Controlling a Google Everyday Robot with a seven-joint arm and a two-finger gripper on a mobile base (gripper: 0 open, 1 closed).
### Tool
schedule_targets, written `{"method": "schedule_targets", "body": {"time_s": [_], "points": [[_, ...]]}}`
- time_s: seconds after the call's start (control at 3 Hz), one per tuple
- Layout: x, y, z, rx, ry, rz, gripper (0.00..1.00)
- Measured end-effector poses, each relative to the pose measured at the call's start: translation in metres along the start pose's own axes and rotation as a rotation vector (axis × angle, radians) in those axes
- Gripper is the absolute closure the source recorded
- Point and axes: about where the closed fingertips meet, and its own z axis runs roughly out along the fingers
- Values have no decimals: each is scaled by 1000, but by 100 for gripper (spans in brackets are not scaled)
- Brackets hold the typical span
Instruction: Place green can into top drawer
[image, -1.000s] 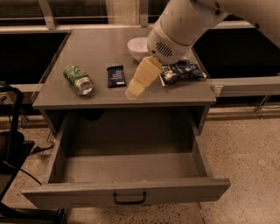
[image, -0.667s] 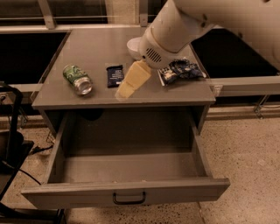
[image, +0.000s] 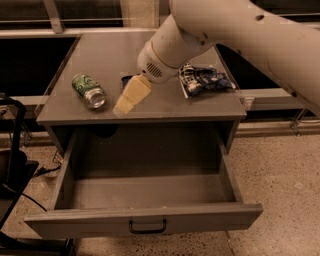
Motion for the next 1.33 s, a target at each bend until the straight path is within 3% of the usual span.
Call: {"method": "schedule_targets", "body": {"time_s": [0.67,1.33], "points": [[-30,3,47,0,12,-44,0],[-43,2,84,6,49,-20,0]]}}
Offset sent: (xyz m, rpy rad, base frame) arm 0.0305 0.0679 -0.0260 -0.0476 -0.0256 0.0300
